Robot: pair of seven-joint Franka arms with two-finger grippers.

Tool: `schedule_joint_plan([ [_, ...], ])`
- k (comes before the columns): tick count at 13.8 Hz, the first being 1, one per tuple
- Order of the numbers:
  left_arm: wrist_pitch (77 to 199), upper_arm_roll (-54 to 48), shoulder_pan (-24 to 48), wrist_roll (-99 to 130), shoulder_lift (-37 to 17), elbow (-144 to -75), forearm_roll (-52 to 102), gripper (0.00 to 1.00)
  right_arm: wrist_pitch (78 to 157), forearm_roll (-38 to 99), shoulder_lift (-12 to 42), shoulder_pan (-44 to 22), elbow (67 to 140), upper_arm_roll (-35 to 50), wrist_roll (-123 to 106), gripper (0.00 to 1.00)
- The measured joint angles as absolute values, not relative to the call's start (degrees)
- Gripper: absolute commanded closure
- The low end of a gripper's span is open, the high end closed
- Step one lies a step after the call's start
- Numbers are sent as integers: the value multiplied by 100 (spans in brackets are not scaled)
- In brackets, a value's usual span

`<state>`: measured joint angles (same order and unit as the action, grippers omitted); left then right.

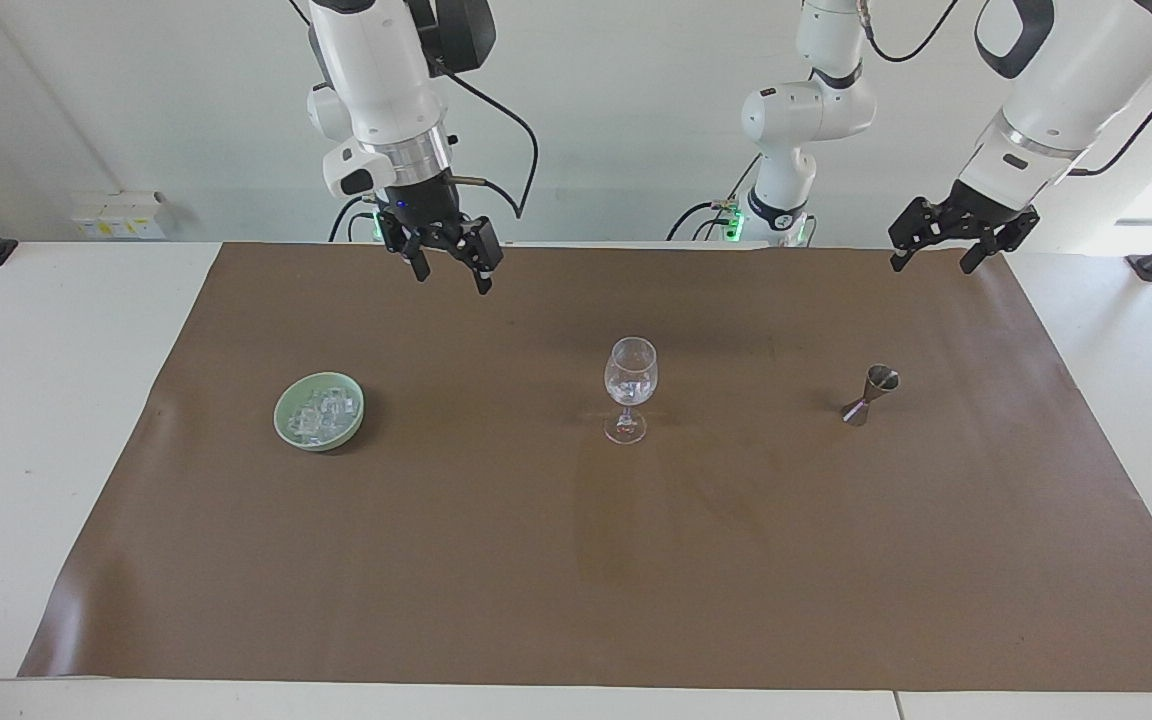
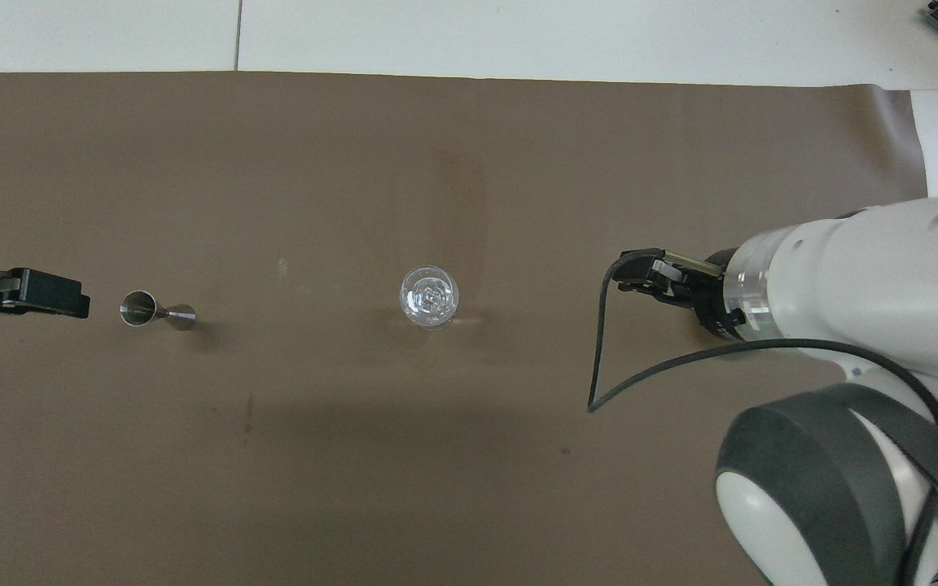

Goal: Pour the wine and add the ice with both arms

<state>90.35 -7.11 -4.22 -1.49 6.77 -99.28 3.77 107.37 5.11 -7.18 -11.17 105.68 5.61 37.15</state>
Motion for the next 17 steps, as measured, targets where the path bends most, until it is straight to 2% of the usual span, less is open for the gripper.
schedule_joint_plan([
  [5,9052,-315,72,-117,692,-10003,376,0,10190,501,-1164,-297,10559,528,2056,0],
  [8,9443,-208,66,-183,740,-10216,372,0,9801,500,-1285,-220,10396,401,1900,0],
  [12,9514,-154,43,-225,737,-10320,371,0,9371,498,-1268,38,9989,303,1619,0],
  [17,9306,-236,52,-221,755,-10239,60,0,8678,109,-952,272,9256,326,1186,0],
])
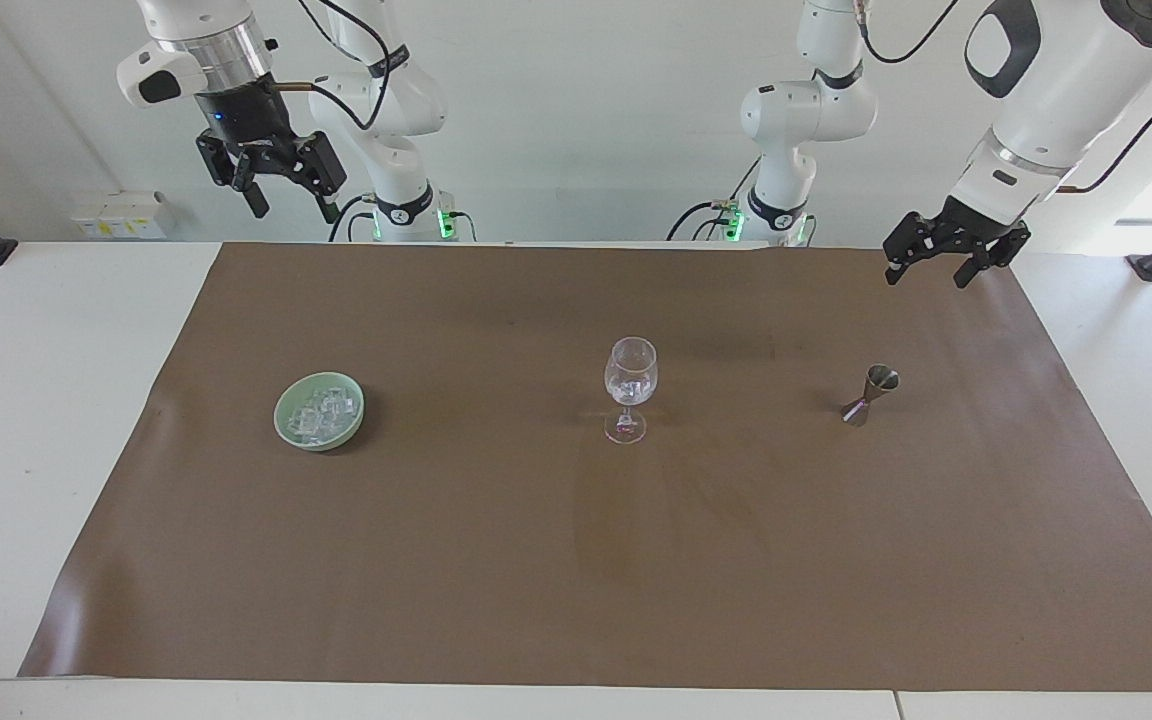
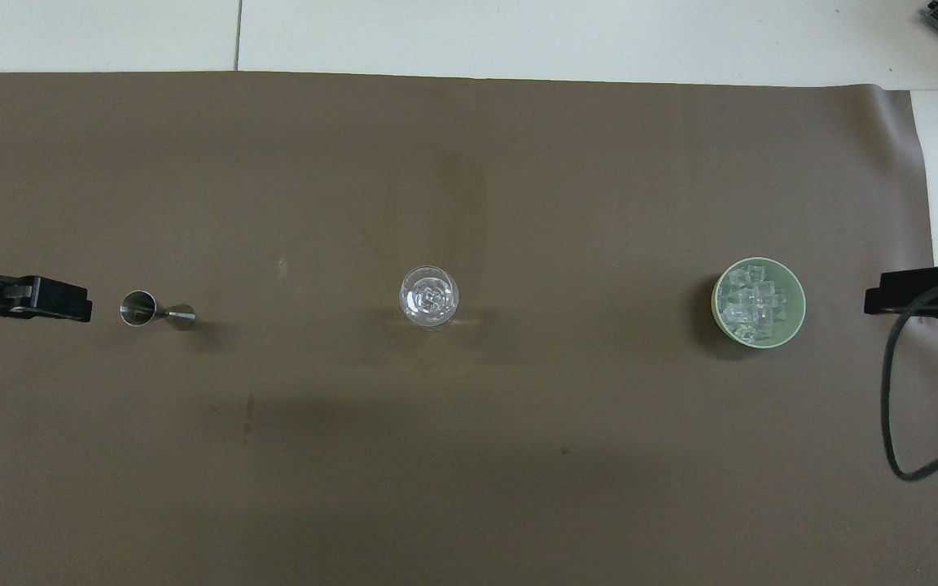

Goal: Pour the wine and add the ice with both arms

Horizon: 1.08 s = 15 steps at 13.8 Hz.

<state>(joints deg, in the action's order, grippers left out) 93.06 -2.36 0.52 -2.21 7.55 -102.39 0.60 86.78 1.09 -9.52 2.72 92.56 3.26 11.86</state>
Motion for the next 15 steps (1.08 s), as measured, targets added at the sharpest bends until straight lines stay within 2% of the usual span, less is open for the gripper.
schedule_joint_plan([
  [6,9231,-274,53,-98,849,-10158,68,0,8377,36,-269,266,8460,354,1181,0],
  [15,9115,-371,53,-75,864,-10158,68,0,8322,36,-277,-41,8632,141,1179,0],
])
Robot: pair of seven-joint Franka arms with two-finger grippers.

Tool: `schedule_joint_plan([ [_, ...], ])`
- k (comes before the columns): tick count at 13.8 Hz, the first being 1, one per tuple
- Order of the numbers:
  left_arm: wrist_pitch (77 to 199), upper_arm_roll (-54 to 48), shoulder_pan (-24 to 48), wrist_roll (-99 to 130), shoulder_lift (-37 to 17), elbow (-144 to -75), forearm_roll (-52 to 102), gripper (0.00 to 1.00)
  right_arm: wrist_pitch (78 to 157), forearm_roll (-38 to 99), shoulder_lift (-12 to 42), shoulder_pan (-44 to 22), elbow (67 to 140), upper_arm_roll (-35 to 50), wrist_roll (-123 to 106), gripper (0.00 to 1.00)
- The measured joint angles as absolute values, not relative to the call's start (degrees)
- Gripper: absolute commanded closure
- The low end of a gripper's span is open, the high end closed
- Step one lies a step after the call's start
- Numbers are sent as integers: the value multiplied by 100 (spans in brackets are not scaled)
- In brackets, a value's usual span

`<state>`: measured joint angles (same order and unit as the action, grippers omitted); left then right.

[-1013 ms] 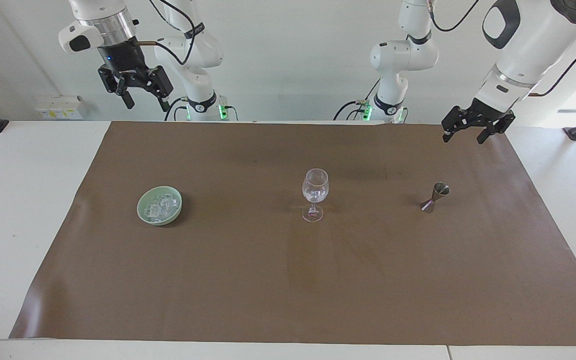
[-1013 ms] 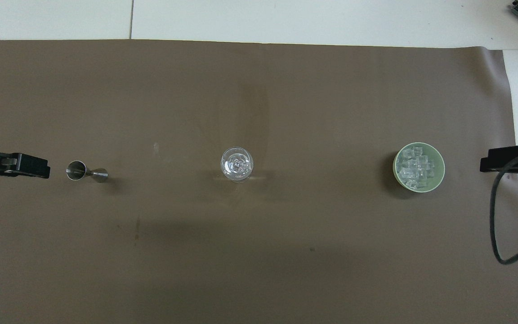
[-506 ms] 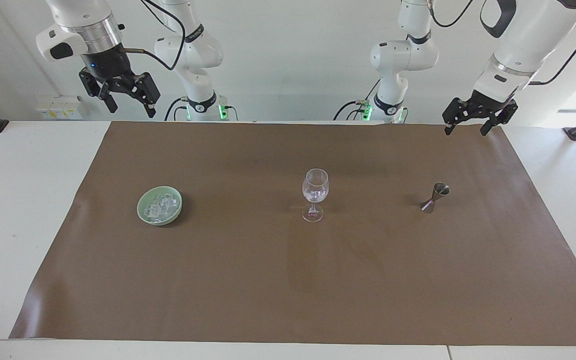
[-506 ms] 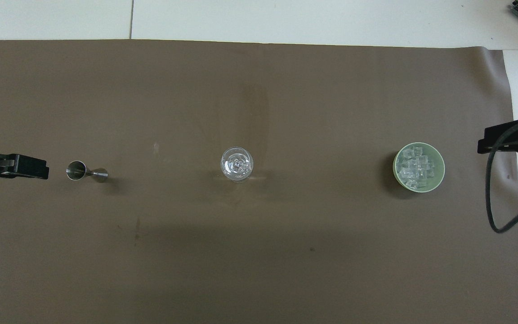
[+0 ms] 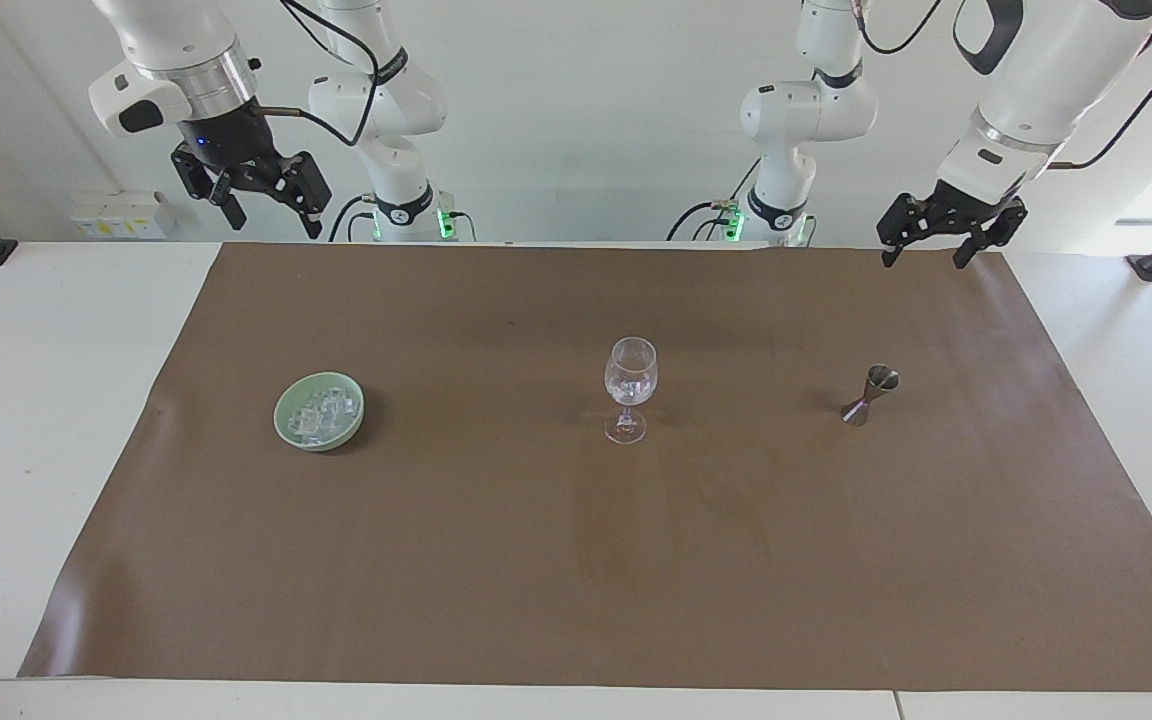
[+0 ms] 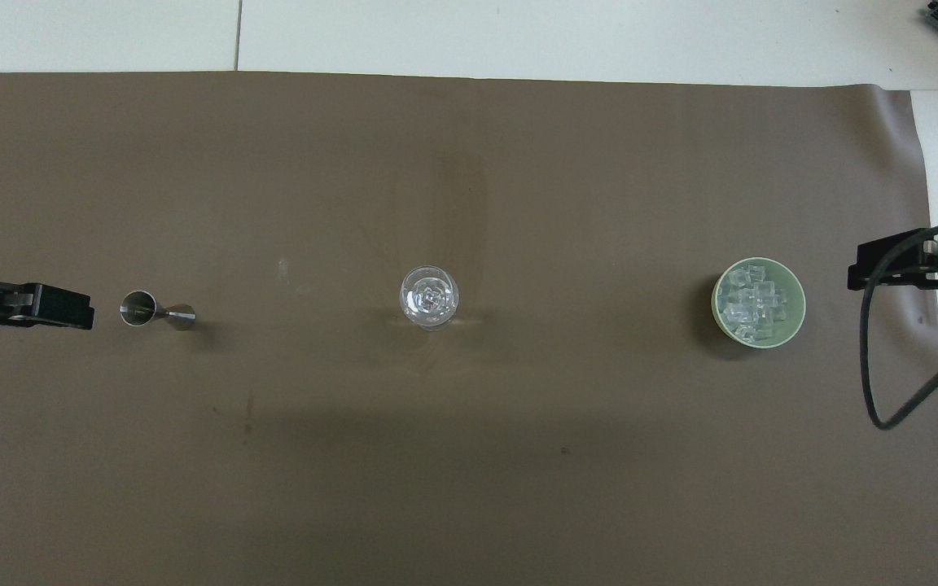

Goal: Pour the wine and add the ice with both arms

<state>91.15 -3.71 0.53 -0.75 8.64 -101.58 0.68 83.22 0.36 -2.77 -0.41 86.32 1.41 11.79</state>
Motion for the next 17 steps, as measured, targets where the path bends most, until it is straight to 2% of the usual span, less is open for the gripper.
schedule_joint_plan([
  [17,9102,-330,45,-68,884,-10158,68,0,8610,36,-410,-148,8941,35,1181,0],
])
